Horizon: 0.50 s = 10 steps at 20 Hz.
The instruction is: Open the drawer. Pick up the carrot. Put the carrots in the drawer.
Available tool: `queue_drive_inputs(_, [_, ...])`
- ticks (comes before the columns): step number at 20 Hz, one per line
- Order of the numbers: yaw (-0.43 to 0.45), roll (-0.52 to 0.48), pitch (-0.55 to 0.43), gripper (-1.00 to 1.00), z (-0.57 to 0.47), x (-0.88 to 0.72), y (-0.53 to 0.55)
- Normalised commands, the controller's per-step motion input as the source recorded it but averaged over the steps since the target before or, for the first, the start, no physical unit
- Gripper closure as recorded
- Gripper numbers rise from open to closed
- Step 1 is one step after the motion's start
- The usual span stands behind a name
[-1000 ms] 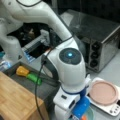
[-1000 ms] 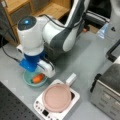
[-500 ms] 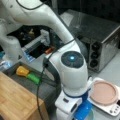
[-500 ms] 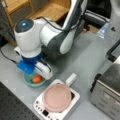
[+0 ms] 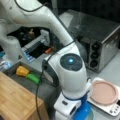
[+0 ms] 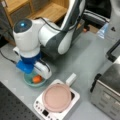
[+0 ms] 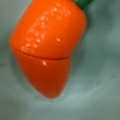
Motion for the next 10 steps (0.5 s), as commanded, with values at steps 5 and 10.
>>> queue_drive_inputs(5, [0.044, 0.095, 0.119, -1.00, 0.02, 0.33, -0.12])
queue_drive_inputs(10, [0.044, 0.092, 0.112, -1.00, 0.04, 0.29, -0.11])
